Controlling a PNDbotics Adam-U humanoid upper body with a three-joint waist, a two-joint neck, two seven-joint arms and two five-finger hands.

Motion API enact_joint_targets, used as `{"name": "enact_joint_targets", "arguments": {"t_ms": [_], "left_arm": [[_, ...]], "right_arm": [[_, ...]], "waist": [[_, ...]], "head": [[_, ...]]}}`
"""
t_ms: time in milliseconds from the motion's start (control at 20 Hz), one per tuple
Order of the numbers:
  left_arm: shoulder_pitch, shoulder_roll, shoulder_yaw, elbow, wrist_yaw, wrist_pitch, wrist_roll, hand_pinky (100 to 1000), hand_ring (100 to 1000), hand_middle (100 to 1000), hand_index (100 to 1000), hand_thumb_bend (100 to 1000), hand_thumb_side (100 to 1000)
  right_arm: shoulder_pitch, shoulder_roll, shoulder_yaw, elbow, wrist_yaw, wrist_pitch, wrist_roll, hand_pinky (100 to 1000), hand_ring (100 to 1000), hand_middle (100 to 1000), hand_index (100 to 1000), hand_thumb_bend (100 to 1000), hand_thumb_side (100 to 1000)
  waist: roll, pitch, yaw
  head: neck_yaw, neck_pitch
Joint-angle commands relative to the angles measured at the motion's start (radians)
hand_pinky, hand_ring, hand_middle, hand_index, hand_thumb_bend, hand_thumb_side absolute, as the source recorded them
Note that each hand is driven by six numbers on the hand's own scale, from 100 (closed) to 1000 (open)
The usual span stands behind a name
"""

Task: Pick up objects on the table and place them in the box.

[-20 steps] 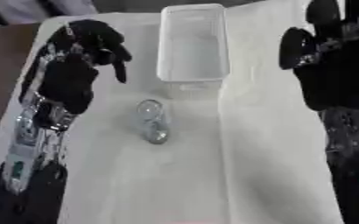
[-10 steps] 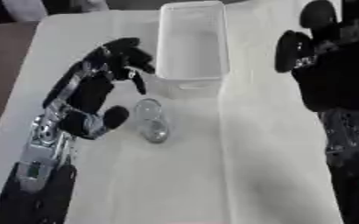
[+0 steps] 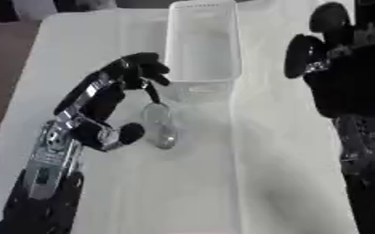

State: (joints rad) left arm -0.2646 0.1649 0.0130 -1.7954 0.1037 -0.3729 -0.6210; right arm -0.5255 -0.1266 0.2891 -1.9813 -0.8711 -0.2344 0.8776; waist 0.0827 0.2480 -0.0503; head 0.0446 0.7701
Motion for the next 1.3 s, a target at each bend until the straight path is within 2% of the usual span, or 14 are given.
{"name": "enact_joint_targets", "arguments": {"t_ms": [50,400,650,700,750,900,950,1000,1050,1150,1300], "left_arm": [[-0.013,0.001,0.014,-0.012,-0.011,-0.005,0.001,512,724,742,915,425,492],[-0.023,-0.011,0.035,-0.018,0.009,0.014,0.026,506,721,738,910,408,520],[-0.047,-0.008,0.062,-0.026,0.03,0.029,0.049,511,723,737,908,429,470],[-0.051,-0.006,0.065,-0.023,0.029,0.03,0.051,512,724,737,909,396,448],[-0.054,-0.006,0.068,-0.019,0.026,0.031,0.051,518,731,742,912,426,480],[-0.056,-0.008,0.072,-0.005,0.014,0.026,0.051,539,745,749,912,435,458],[-0.055,-0.01,0.074,0.0,0.011,0.022,0.052,575,767,754,918,450,445],[-0.054,-0.011,0.075,0.005,0.005,0.017,0.052,564,761,753,917,448,446],[-0.053,-0.012,0.075,0.01,-0.001,0.012,0.051,677,797,764,928,452,454],[-0.05,-0.015,0.074,0.021,-0.015,0.004,0.047,759,829,775,933,447,471],[-0.044,-0.02,0.071,0.035,-0.031,-0.006,0.042,776,856,800,937,441,494]], "right_arm": [[-0.017,-0.01,0.003,-0.019,0.001,-0.034,0.029,714,855,891,814,100,889],[-0.02,-0.011,0.006,-0.019,0.004,-0.037,0.029,712,854,890,815,100,889],[-0.021,-0.014,0.007,-0.019,0.007,-0.043,0.029,712,853,888,813,100,888],[-0.021,-0.014,0.008,-0.019,0.008,-0.043,0.029,712,853,888,813,100,881],[-0.021,-0.015,0.009,-0.019,0.009,-0.044,0.029,712,853,888,813,100,888],[-0.023,-0.016,0.009,-0.019,0.01,-0.047,0.029,712,852,887,812,100,888],[-0.024,-0.016,0.009,-0.019,0.01,-0.049,0.029,712,852,887,812,100,887],[-0.025,-0.016,0.009,-0.019,0.01,-0.05,0.029,712,852,887,812,100,887],[-0.026,-0.016,0.009,-0.019,0.01,-0.05,0.029,711,852,886,811,100,887],[-0.026,-0.017,0.01,-0.019,0.011,-0.051,0.029,711,852,886,811,100,887],[-0.027,-0.017,0.011,-0.019,0.012,-0.051,0.029,711,851,885,810,100,887]], "waist": [[-0.005,-0.011,0.003],[-0.008,-0.009,0.007],[-0.01,-0.008,0.008],[-0.01,-0.007,0.008],[-0.01,-0.006,0.008],[-0.011,-0.004,0.006],[-0.011,-0.003,0.005],[-0.011,-0.002,0.005],[-0.012,-0.002,0.004],[-0.012,-0.001,0.004],[-0.012,0.0,0.005]], "head": [[0.002,0.0],[-0.002,0.0],[-0.002,0.0],[-0.002,0.0],[-0.002,0.0],[-0.002,0.0],[-0.003,0.0],[-0.002,0.0],[-0.003,0.0],[-0.003,0.0],[-0.003,0.0]]}}
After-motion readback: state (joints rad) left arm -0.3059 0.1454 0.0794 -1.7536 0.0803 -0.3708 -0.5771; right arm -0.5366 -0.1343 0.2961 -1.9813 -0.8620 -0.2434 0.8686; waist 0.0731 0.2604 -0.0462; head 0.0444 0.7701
